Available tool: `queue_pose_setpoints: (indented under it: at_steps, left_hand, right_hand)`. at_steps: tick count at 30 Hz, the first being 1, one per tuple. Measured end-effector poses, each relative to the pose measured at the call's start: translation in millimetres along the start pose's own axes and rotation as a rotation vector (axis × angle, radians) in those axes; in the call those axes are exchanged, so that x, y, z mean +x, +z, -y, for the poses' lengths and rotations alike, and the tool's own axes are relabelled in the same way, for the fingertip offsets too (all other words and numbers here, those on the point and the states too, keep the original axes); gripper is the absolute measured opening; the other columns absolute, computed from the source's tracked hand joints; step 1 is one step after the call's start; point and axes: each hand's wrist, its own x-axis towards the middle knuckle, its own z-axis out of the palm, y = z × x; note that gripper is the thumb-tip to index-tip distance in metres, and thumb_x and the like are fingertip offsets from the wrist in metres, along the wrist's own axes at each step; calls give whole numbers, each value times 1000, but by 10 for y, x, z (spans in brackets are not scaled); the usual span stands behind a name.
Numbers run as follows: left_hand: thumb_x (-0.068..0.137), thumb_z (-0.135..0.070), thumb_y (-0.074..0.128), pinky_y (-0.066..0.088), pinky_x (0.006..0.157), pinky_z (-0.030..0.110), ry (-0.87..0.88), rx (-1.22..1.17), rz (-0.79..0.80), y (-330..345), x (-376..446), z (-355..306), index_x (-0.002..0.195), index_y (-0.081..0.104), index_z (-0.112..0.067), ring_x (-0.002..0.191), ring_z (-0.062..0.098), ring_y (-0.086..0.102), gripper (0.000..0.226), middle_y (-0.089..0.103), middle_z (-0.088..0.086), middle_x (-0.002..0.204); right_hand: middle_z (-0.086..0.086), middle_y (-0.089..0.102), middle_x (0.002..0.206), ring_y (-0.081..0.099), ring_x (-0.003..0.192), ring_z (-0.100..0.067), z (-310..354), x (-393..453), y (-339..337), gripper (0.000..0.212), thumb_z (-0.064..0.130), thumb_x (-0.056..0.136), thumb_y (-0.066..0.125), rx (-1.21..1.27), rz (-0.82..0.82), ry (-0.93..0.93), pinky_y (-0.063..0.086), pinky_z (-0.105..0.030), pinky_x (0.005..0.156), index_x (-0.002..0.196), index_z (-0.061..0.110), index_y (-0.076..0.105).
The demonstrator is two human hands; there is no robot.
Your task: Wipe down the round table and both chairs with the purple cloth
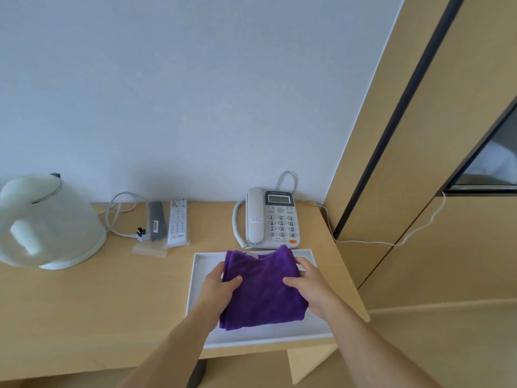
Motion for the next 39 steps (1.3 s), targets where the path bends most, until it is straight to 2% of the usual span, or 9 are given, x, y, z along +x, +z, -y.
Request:
queue_pose_setpoints:
  at_steps: [4,8,12,15,18,23,26,31,39]
  left_hand:
    - [91,-21,69,60,76,37,-18,187,-94,57,180,90,109,60,-25,89,19,68,20,71,1,103]
    - [86,-32,75,56,76,34,-33,358,-164,68,244,119,121,50,-24,90,20,66,44,68,3,104]
    - [80,-38,80,49,89,32,274,775,-266,-1,212,80,137,46,-22,111,21,58,68,54,0,127]
    - [69,-81,63,30,118,37,579,1150,78,-188,216,54,148,41,-35,146,16,30,93,31,-11,158]
    - [56,-97,46,-7,124,40,545,1455,352,-299,337,117,157,4,-44,151,7,-16,122,-13,-18,162]
    - [57,-95,53,-13,120,43,526,1553,378,-342,505,208,146,-25,-50,146,9,-26,126,-27,-18,158]
    - [59,-94,53,-14,119,45,526,1585,386,-327,487,196,149,-23,-46,149,12,-24,128,-25,-13,162]
    - [55,-97,51,-24,112,46,555,1626,361,-321,467,203,154,-22,-40,142,13,-34,135,-32,-11,158]
    - [64,-87,60,-10,121,49,474,1513,402,-284,301,111,158,-7,-40,154,15,-14,125,-15,-8,167]
  right_hand:
    - [-1,68,106,69,95,-19,-79,248,-79,52,16,89,70,-266,-29,-42,57,-36,84,134,26,46]
    - [4,63,97,63,92,-17,-94,264,-56,54,24,86,72,-615,-131,-251,49,-28,80,134,27,47]
    - [-1,41,143,51,125,-21,-108,194,-129,68,41,91,64,-1080,-146,-566,49,-33,96,150,33,31]
    - [6,11,166,14,152,-17,-189,183,-252,84,68,89,48,-1314,92,-788,25,-35,120,158,32,15]
    - [8,-9,167,-11,153,-11,-263,262,-305,108,82,79,41,-1454,255,-713,1,-36,125,159,26,-4]
    - [9,-22,163,-19,151,-11,-298,368,-309,125,87,70,48,-1549,262,-643,-3,-40,125,158,22,-14]
    - [7,-21,164,-18,152,-13,-291,316,-290,126,87,70,48,-1554,274,-642,-2,-40,125,158,21,-13]
    - [7,-27,160,-19,152,-15,-327,288,-335,116,92,72,19,-1586,236,-656,-5,-41,124,158,21,-14]
    - [5,-15,166,-15,153,-13,-264,153,-275,112,82,79,43,-1562,255,-577,-3,-40,124,159,22,-9]
